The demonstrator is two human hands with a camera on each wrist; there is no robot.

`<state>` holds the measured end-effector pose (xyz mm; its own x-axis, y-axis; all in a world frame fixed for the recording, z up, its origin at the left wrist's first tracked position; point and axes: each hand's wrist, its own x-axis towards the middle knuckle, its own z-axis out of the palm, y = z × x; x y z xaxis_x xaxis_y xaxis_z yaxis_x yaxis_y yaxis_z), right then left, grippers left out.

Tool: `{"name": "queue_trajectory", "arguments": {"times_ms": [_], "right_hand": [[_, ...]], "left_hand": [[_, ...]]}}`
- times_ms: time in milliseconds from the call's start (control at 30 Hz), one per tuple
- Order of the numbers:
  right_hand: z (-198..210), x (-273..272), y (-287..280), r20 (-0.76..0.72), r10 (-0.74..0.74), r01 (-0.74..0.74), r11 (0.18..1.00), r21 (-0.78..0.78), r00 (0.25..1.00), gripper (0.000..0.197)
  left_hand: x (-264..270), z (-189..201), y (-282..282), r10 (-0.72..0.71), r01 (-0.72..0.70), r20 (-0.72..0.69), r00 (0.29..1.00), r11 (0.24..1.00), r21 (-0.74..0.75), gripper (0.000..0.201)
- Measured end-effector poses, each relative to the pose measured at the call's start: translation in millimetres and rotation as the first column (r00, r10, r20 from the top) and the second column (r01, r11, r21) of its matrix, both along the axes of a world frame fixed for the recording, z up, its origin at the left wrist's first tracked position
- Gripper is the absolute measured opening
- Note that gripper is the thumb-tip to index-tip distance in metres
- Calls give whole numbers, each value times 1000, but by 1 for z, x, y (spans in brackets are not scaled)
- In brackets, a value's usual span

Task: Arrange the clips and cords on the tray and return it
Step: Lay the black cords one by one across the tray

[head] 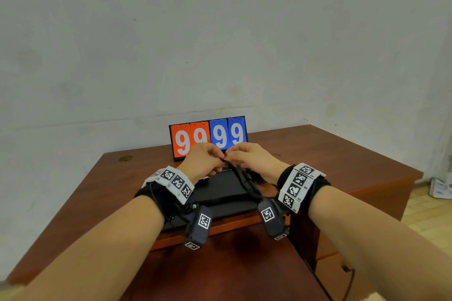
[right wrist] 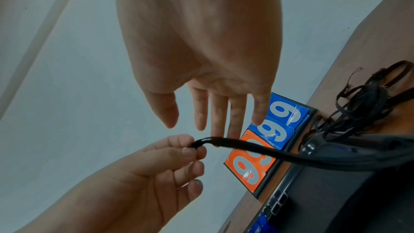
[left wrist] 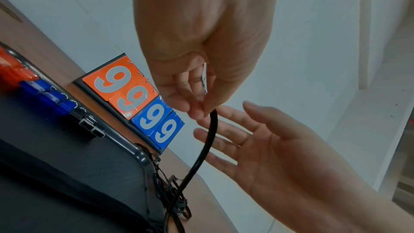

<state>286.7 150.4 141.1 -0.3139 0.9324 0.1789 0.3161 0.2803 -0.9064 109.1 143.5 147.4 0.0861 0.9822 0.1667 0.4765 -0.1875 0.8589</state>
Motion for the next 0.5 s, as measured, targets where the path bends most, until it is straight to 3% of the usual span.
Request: {"name": "queue_trajectory", "arguments": {"times_ms": [100, 200, 367, 500], "right_hand": [[4, -14, -3, 79, 85, -86, 996, 12, 993, 28], [3, -27, -5, 20, 192, -191, 981, -34, 981, 25], [1, -44, -10, 121, 173, -169, 985, -41, 978, 21], [0, -53, -14, 177, 173, -172, 985, -25, 969, 17]], "left_hand": [[-6, 4, -7, -25, 25, -20, 999, 999, 37, 11], [-19, 6, -13, -5, 8, -32, 999, 998, 68, 8], [-51, 4, -23, 84, -82, -21, 996, 994, 78, 5], [-82, 1, -29, 195, -193, -17, 981, 977, 88, 14]]}}
